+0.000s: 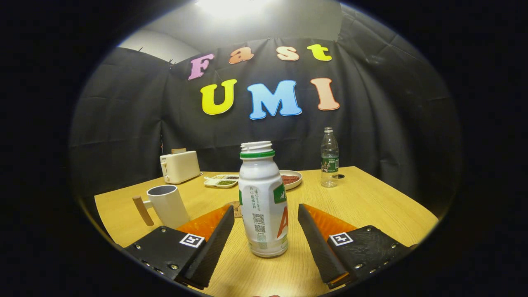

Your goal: Take the bottle from table, then pour the juice into the cup, finally place the bottle on the coaster

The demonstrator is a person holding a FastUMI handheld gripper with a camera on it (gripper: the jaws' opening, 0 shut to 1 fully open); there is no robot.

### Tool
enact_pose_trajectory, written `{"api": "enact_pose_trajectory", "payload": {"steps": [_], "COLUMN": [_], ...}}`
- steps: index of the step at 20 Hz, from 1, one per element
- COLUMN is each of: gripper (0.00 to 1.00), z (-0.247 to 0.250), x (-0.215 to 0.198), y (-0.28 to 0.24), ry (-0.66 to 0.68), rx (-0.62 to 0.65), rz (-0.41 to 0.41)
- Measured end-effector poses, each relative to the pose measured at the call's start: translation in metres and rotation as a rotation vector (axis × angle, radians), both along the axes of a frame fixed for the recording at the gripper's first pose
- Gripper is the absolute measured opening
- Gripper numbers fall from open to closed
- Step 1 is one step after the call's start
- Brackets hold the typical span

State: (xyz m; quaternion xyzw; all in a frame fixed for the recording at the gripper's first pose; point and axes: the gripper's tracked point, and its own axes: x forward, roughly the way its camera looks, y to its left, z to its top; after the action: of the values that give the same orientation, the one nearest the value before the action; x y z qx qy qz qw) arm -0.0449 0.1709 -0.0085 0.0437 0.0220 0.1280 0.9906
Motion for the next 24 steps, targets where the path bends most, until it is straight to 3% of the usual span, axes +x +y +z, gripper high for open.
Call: {"api": "enact_pose_trajectory", "payload": {"steps": [9, 12, 14, 17, 24], "gripper": [0.92, 0.77, 0.76, 0.65, 0.65], "z": [-0.011, -0.009, -0.009, -0.010, 0.001], "x": [0.023, 0.021, 0.021, 0.025, 0.027], "y": [0.005, 0.007, 0.008, 0.011, 0.028], "ry": [0.026, 0.023, 0.018, 0.012, -0.017], "rx": [0.005, -0.009, -0.032, -0.073, -0.233], "rz": [-0.005, -0.005, -0.012, -0.018, -0.026]}}
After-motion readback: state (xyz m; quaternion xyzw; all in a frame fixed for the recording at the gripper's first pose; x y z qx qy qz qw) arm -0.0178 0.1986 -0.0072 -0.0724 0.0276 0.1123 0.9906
